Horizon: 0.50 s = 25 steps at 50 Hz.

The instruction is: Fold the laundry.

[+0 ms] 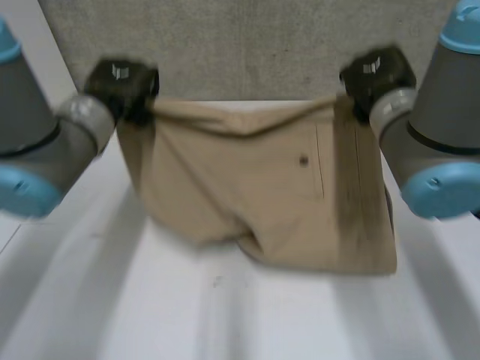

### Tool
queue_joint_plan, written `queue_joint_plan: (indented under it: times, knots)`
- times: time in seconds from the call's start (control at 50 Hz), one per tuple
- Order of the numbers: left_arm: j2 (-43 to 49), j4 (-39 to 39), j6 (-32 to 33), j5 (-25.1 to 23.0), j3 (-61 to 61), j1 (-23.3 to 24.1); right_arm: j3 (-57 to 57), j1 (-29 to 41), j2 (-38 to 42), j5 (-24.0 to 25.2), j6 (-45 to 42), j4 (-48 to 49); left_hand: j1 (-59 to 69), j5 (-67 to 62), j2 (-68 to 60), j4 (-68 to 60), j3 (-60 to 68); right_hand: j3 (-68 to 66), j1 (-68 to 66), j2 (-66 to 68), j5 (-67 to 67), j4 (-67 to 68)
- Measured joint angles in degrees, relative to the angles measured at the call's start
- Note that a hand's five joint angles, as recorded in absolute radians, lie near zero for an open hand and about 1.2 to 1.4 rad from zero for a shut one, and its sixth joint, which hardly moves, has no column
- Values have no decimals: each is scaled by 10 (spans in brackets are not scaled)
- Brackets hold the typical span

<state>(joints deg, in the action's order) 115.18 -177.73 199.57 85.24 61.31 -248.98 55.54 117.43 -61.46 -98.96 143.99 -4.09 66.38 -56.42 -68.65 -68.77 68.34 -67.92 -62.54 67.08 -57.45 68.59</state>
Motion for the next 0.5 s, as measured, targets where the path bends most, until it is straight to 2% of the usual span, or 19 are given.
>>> queue_joint_plan:
  times: [0.08,0.12,0.2,0.24,0.38,0.5]
  knots:
    - [32,-53,-1,33,-118,12,-42,4,17,3,3,137,0,0,0,0,0,0,0,0,0,0]
    - [38,-105,-3,54,-179,16,-56,7,17,10,6,254,0,0,0,0,0,0,0,0,0,0]
    - [29,-186,-4,77,-217,19,-56,9,12,29,13,403,0,0,0,0,0,0,0,0,-3,0]
    - [21,-212,-4,84,-214,19,-52,8,10,38,17,439,0,-3,0,0,0,0,0,0,-3,0]
    - [-14,-230,-4,91,-135,17,-25,5,10,59,47,438,0,-5,0,0,0,0,0,0,-3,0]
    - [-46,-219,-1,86,46,16,21,-2,30,99,76,329,0,-5,0,0,0,0,0,0,-3,0]
